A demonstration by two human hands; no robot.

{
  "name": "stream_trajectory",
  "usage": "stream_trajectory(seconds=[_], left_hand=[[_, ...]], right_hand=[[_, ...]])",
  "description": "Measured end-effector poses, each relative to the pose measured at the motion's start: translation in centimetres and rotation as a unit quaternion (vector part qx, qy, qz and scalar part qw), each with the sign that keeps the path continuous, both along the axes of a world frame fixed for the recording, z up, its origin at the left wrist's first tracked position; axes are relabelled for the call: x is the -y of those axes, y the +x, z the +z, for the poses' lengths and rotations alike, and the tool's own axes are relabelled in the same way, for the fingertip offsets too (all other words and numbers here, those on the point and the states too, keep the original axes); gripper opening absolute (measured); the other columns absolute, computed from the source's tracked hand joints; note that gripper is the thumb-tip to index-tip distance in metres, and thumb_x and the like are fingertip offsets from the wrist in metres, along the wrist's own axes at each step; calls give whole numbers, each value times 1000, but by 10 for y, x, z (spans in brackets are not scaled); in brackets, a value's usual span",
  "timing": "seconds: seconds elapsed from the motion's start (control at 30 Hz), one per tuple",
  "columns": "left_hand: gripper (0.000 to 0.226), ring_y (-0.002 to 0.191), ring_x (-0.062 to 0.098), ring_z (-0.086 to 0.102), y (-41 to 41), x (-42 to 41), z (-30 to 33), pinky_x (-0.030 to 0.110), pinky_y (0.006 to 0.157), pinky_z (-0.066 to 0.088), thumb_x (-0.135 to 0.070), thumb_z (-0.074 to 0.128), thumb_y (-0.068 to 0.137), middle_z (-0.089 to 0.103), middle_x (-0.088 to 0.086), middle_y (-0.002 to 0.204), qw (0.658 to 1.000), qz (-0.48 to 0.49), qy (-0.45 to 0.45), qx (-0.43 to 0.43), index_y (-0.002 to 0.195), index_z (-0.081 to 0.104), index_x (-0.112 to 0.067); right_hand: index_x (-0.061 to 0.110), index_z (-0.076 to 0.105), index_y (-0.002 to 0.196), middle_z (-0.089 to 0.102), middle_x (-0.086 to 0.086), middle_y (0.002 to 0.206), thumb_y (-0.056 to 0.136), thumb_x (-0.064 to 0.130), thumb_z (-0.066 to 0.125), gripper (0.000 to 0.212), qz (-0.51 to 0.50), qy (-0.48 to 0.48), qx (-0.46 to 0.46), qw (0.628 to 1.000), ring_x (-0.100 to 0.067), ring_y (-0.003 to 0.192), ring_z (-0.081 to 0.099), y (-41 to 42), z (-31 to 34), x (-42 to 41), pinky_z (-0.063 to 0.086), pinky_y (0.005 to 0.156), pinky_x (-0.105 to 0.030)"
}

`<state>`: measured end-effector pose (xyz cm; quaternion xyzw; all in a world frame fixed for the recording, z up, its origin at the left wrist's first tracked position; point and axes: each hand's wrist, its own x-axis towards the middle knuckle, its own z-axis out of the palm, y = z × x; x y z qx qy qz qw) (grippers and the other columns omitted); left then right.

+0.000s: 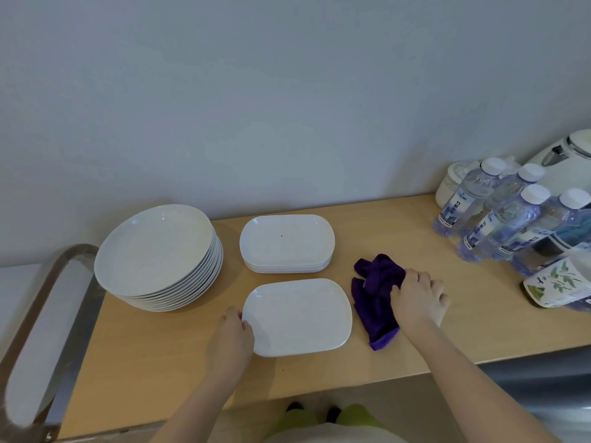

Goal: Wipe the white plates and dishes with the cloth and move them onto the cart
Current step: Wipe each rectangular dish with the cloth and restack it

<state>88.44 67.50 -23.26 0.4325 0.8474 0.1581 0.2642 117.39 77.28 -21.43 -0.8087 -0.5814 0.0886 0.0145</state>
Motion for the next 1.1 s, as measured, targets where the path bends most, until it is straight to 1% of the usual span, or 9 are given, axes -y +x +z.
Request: stream_trajectory(seconds=[0.13, 0.23, 0.33, 0.47, 0.6, 0.8, 0.9, 1.0, 1.1], left_hand=[[13, 74, 17, 56, -1, -1, 1, 33, 61, 45, -18, 38, 95, 56, 0, 92, 1000, 8, 10, 13, 102, 49, -17], [16, 77, 18, 56, -3, -3, 2, 33, 62, 45, -18, 39, 93, 57, 0, 93, 1000, 18, 13, 19, 104, 51, -16], [19, 82, 20, 56, -3, -7, 4, 33, 66, 45, -18, 40, 93, 58, 0, 100, 999, 23, 13, 18, 108, 52, -17], [25, 86, 21, 56, -3, -11, 6, 34, 69, 48, -16, 40, 93, 61, -1, 101, 999, 21, 16, 22, 113, 54, -17], [23, 82, 20, 59, -4, -13, 7, 38, 69, 53, -14, 43, 91, 62, -3, 92, 999, 20, 22, 44, 109, 56, -19], [20, 69, 14, 63, -7, -11, 8, 29, 53, 47, -12, 50, 87, 65, -6, 80, 989, 35, 51, 131, 101, 59, -23], [20, 70, 10, 63, -11, -12, 7, 24, 52, 45, -7, 52, 89, 66, -6, 82, 987, 40, 49, 151, 99, 60, -22], [19, 71, 12, 64, -15, -13, 8, 28, 56, 51, -4, 53, 89, 66, -6, 81, 985, 46, 52, 159, 96, 61, -20], [22, 71, 17, 66, -17, -14, 7, 40, 67, 57, -2, 53, 87, 69, -1, 81, 983, 53, 49, 168, 95, 63, -19]], right_hand=[[17, 51, 117, 50, -5, 120, 94, 30, 50, 27, -4, 14, -89, 996, -31, 111, 44, 6, 7, -6, 38, 94, -46], [15, 55, 107, 52, -4, 109, 93, 28, 52, 19, 19, 71, -207, 976, -25, 92, 54, -4, 20, -8, 50, 78, -43], [17, 55, 101, 51, 0, 104, 93, 29, 53, 15, 62, 126, -259, 956, -21, 84, 56, -25, 35, -2, 50, 71, -38], [18, 53, 93, 51, 5, 98, 91, 28, 54, 11, 124, 166, -277, 938, -19, 76, 54, -60, 51, 15, 48, 61, -37], [15, 54, 93, 51, 5, 97, 92, 32, 53, 17, 212, 154, -230, 937, -18, 70, 54, -98, 51, 33, 45, 52, -34], [14, 52, 110, 49, 1, 106, 98, 39, 39, 31, 337, 71, -150, 927, -14, 92, 52, -145, 15, 49, 40, 59, -25], [14, 49, 117, 49, -2, 113, 101, 37, 32, 33, 376, 49, -101, 920, -15, 97, 49, -166, -1, 49, 39, 62, -25], [15, 54, 115, 53, -3, 114, 101, 35, 33, 32, 387, 65, -102, 914, -18, 100, 49, -184, -7, 48, 38, 72, -29], [20, 62, 106, 57, 0, 119, 96, 39, 39, 32, 403, 69, -76, 909, -23, 113, 48, -187, -14, 58, 36, 94, -39]])
